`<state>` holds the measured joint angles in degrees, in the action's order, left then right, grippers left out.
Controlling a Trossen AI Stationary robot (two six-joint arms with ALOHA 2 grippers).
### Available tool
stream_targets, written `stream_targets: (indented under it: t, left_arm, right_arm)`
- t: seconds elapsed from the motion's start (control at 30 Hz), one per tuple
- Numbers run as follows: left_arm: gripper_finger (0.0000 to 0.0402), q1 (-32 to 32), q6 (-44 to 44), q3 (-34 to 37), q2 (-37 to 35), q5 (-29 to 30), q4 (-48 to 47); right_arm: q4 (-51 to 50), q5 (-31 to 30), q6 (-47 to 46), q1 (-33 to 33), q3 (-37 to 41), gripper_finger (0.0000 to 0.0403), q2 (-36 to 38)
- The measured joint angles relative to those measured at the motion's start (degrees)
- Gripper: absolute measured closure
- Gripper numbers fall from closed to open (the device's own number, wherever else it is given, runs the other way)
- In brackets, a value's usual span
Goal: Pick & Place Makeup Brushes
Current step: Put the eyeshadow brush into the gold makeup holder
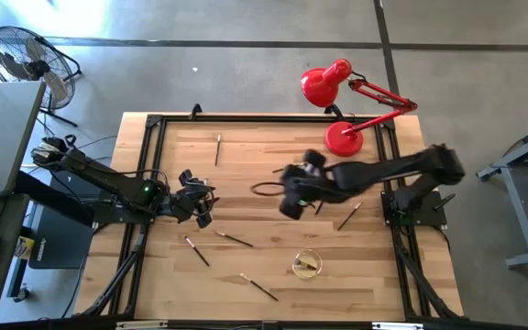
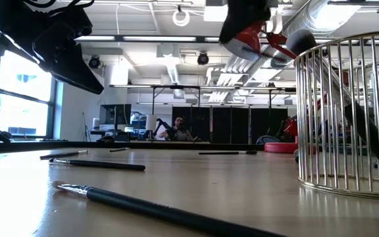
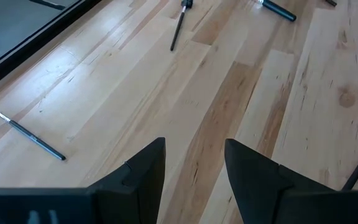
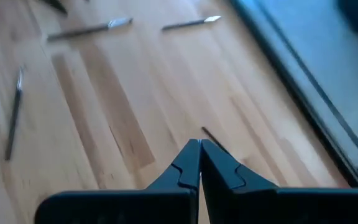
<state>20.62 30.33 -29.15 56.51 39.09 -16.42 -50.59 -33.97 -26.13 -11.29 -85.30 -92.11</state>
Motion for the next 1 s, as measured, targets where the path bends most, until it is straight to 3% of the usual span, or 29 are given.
stream_targets:
  t: [0.2,0.43,0.57,0.77,1.0]
  left_arm:
    - [0.0239,0.0,0.02,0.0,0.0,0.07,0.04]
    - [0.0239,0.0,0.31,0.0,0.0,0.26,0.4]
    - [0.0239,0.0,0.29,0.0,0.0,0.26,0.46]
    - [0.0239,0.0,0.28,0.0,0.0,0.29,0.46]
    - [0.0239,0.0,0.97,0.0,0.0,0.31,0.46]
  right_arm:
    - [-7.09,-15.1,-15.75,-12.0,-0.02,0.0403,5.5]
    - [-11.47,-31.19,-34.99,-26.7,-0.02,0.0402,2.91]
    - [-8.63,-32.67,-38.36,-31.4,-0.02,0.0402,-0.24]
    - [-0.44,-36.87,-35.11,-35.3,-0.04,0.0402,-3.57]
    - [-0.11,-39.92,-34.11,-36.59,-0.04,0.0402,-9.08]
